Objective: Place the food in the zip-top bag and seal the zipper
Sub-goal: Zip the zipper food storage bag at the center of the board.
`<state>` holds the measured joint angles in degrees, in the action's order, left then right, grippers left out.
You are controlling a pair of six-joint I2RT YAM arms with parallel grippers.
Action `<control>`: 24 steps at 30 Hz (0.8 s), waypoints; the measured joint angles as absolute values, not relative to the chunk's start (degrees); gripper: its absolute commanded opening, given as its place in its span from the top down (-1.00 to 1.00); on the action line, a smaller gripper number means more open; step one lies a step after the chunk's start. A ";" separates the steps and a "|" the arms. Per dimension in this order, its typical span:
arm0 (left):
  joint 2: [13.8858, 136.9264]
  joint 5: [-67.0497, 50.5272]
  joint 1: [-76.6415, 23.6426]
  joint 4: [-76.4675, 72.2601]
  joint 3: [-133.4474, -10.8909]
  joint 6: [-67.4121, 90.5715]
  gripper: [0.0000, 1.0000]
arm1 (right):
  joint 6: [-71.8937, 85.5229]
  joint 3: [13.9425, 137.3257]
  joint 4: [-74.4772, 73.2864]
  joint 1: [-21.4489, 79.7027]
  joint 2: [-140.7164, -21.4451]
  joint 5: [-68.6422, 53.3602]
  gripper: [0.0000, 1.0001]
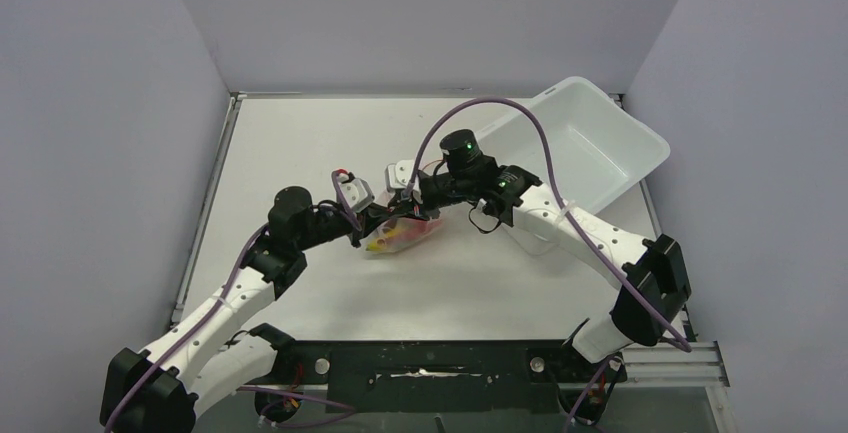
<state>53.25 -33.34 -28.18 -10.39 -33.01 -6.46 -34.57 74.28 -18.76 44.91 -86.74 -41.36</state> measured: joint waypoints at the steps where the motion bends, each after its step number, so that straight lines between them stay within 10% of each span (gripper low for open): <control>1: 53.25 -33.21 -28.18 -10.20 -33.01 -6.52 1.00 | -34.65 74.39 -18.74 44.99 -87.05 -41.50 0.81; 24: 49.34 -33.04 -28.42 -5.93 -33.04 -7.60 1.00 | -40.80 74.56 -23.94 39.92 -87.22 -44.14 1.00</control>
<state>49.34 -33.04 -28.42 -5.93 -33.04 -7.60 -40.80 74.56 -23.94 39.92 -87.22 -44.14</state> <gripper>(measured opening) 0.007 0.139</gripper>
